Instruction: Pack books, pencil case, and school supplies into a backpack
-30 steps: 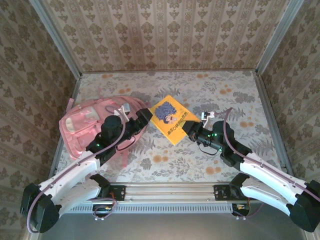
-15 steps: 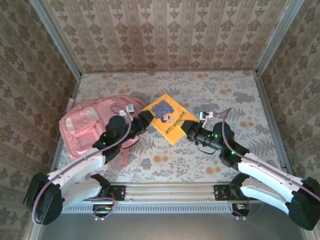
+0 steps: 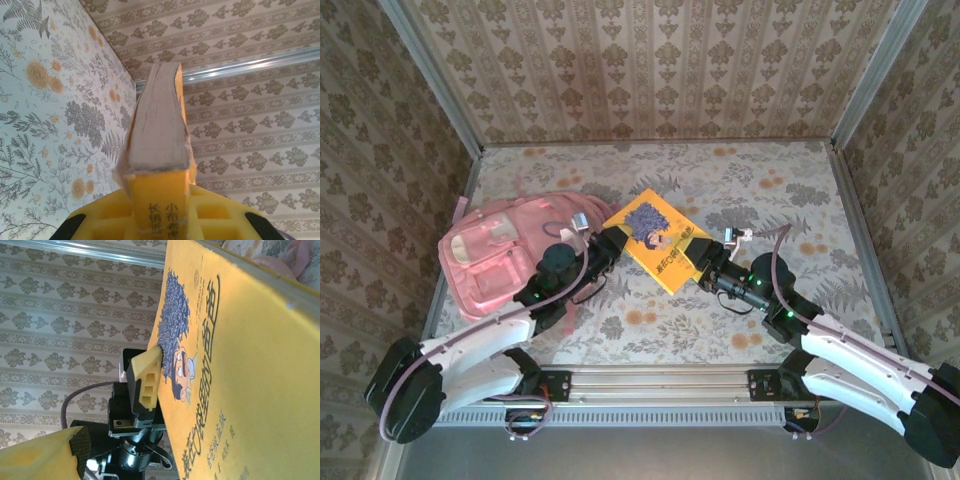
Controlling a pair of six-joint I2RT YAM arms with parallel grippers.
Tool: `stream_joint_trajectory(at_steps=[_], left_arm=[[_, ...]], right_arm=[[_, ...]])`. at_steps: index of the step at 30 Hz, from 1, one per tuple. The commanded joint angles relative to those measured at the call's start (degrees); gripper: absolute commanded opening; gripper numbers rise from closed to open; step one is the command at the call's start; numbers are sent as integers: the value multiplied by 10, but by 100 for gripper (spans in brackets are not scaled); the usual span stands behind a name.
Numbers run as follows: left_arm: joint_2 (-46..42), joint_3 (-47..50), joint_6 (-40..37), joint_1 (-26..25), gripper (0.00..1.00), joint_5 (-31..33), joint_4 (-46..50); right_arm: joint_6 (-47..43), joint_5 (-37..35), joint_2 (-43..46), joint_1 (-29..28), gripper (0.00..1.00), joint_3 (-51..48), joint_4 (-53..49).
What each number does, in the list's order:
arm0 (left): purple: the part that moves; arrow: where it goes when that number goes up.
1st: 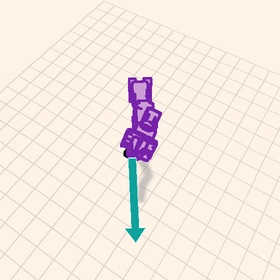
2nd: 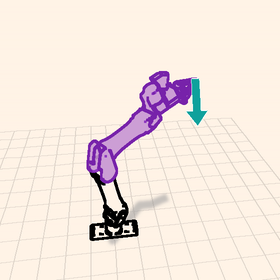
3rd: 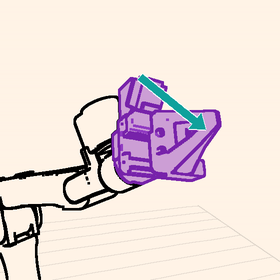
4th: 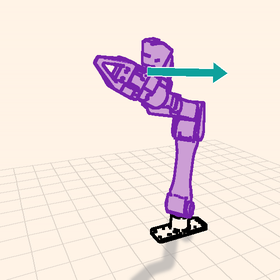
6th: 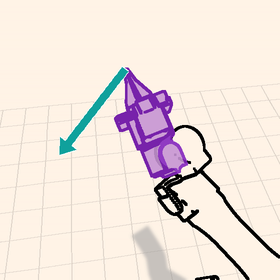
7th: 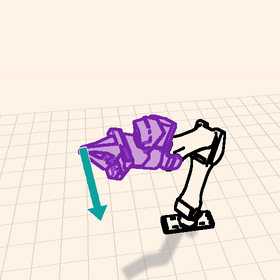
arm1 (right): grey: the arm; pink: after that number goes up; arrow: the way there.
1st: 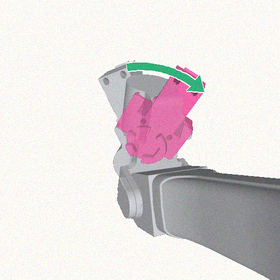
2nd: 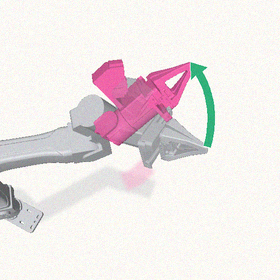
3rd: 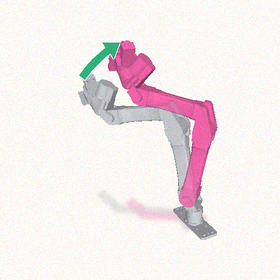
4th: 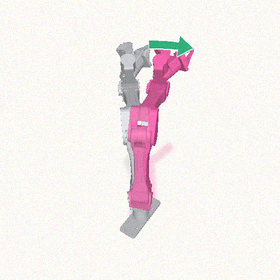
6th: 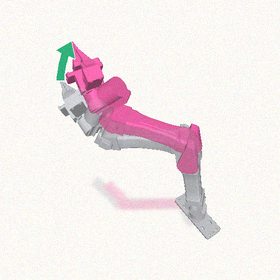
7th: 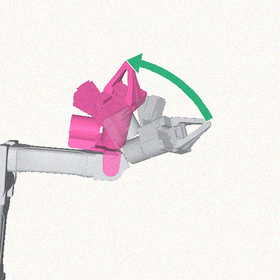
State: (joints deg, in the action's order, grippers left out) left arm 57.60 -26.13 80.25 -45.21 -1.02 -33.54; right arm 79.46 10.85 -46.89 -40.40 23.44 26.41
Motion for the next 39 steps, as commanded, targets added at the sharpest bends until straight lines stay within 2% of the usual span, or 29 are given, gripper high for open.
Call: stream_joint_trajectory(at_steps=[1, 9, 18, 21, 25, 28, 29, 31, 33, 34, 37, 39], left_arm=[[-23, 4, 13, -5, 0, 87, -23], [-41, 4, 24, -11, 0, 104, -17], [-43, 14, 32, -30, 0, 108, -16], [-45, 15, 31, -32, 0, 107, -14], [-53, 18, 27, -32, 0, 104, 0], [-77, 11, 10, -31, 0, 103, 51], [-87, 7, -3, -32, 3, 103, 74], [-120, -6, -25, -28, 25, 110, 149], [-154, -21, -59, -20, 44, 122, 226], [-172, -33, -77, -11, 51, 126, 280], [-207, -85, -149, 25, 61, 124, 424], [-212, -131, -172, 43, 65, 148, 529]], right_arm=[[-7, -38, -1, -21, 79, -7, 96], [-15, -66, -57, -54, 76, -1, 158], [-55, -97, -74, -43, 56, 45, 109], [-54, -93, -97, -36, 34, 54, 115], [-65, -90, -117, -35, 10, 66, 108], [-73, -97, -108, -29, 0, 62, 87], [-76, -100, -101, -25, 0, 59, 77], [-87, -109, -75, -17, 0, 52, 47], [-97, -117, -42, -1, 0, 43, 3], [-100, -123, -23, 8, 0, 37, -21], [-107, -132, 34, 40, 0, 20, -92], [-109, -129, 68, 62, 0, 7, -125]])
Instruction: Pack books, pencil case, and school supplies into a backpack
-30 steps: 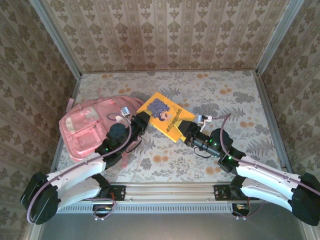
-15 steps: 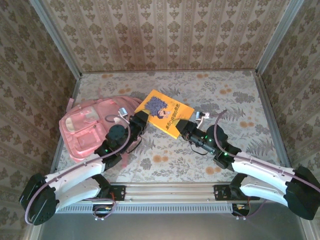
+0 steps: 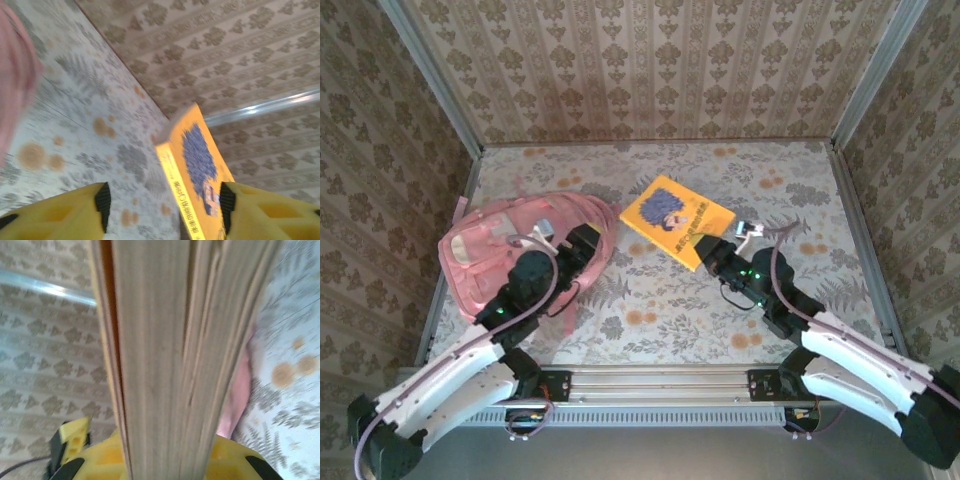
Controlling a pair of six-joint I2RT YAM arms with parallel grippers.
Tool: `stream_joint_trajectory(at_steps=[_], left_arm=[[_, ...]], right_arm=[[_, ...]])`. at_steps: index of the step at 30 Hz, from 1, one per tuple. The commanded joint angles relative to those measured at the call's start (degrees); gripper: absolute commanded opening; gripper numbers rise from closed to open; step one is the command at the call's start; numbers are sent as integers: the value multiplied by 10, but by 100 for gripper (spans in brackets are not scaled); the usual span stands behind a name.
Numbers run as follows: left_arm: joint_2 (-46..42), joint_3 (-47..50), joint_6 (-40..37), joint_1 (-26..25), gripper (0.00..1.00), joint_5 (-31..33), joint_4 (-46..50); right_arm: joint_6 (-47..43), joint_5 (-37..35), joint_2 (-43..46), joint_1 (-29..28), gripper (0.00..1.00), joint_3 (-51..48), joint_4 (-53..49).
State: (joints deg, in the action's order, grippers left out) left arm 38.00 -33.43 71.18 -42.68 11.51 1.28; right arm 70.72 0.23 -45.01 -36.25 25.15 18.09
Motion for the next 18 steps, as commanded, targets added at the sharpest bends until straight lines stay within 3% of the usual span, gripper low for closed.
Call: stream_joint_trajectory(at_steps=[1, 4, 9, 18], left_arm=[[-14, -77, -103, 32, 66, 28, 215], [10, -121, -152, 79, 69, 18, 271], [133, -205, -206, 188, 70, -81, 316], [315, -273, -253, 309, 68, -213, 261]], right_arm=[[-27, -20, 65, 31, 0, -12, -65], [-52, -15, 99, 48, 0, -14, -122], [-74, 2, 111, 57, 0, -7, -163], [-116, 10, 147, 58, 0, 2, -218]])
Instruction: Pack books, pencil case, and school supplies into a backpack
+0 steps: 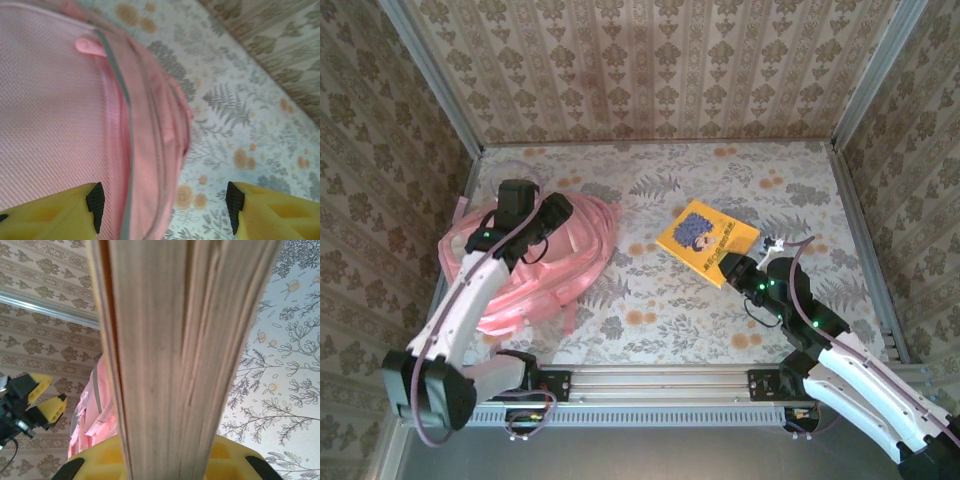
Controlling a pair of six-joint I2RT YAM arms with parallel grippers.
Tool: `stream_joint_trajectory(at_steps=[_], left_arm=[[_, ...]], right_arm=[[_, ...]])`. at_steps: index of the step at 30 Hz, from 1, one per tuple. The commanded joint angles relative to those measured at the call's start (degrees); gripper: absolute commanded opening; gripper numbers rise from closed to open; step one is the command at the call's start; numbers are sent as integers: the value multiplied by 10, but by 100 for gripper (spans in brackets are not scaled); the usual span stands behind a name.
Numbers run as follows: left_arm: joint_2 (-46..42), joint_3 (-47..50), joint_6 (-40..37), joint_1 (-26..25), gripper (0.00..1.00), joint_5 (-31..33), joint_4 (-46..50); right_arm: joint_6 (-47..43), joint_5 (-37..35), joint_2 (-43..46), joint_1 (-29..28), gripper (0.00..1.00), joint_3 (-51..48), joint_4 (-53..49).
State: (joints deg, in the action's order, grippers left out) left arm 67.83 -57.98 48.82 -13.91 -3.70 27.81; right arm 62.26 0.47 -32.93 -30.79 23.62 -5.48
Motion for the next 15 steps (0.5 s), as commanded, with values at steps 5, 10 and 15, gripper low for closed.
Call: stream_joint_trajectory(at_steps=[5, 10, 15], left_arm=[[72, -35, -23, 35, 68, -86, -38], [113, -40, -10, 38, 67, -90, -57], [163, -48, -7, 39, 64, -96, -71]], right_arm=[[-48, 3, 45, 6, 0, 17, -8], [-49, 8, 42, 13, 0, 10, -6], [-49, 12, 41, 16, 0, 8, -7]])
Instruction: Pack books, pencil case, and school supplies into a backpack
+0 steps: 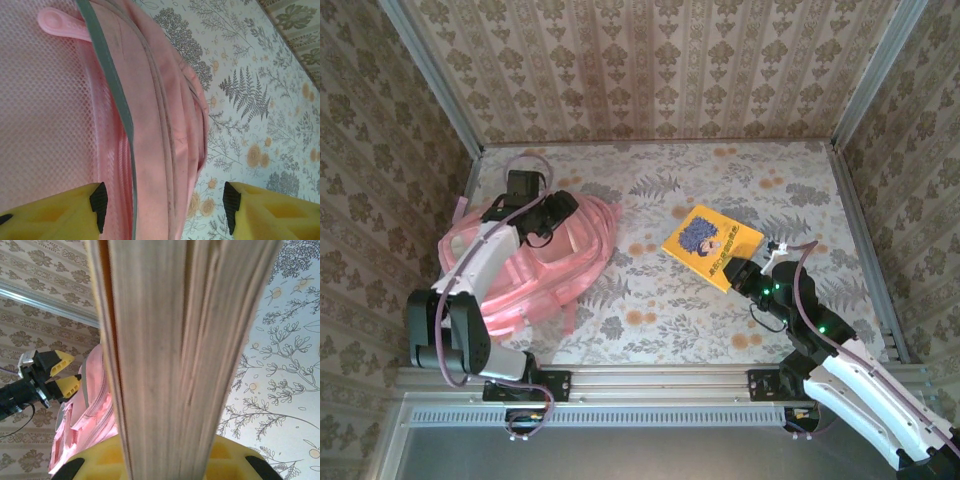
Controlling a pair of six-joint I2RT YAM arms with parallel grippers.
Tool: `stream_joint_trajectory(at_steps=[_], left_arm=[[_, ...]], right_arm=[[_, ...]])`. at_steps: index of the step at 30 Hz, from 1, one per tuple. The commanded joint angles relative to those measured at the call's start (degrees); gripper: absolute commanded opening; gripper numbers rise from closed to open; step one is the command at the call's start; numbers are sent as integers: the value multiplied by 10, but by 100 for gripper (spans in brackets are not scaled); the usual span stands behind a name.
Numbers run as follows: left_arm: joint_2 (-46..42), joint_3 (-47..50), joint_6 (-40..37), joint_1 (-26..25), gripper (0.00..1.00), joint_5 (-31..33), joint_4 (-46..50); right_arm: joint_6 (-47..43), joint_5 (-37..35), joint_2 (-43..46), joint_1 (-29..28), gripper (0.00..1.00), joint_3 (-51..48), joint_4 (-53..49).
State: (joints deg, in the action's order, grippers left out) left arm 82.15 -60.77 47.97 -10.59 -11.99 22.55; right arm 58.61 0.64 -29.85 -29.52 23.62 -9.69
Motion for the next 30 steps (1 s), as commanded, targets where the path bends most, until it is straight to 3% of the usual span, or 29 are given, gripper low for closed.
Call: stream_joint_trajectory(at_steps=[1, 9, 13, 18, 30], left_arm=[[28, -22, 1, 6, 64, -15, -21], [101, -61, -14, 6, 52, -22, -41], [134, -71, -24, 7, 35, -37, -43], [181, -127, -65, -14, 0, -84, -7], [236, -402, -191, -216, 0, -73, 178]], right_arm=[[-12, 10, 11, 4, 0, 7, 35], [-16, 11, 17, 6, 0, 8, 18], [-29, -2, 36, 9, 0, 17, -12], [-58, -19, 64, 11, 0, 44, -65], [-130, -125, 85, 14, 0, 118, -239]])
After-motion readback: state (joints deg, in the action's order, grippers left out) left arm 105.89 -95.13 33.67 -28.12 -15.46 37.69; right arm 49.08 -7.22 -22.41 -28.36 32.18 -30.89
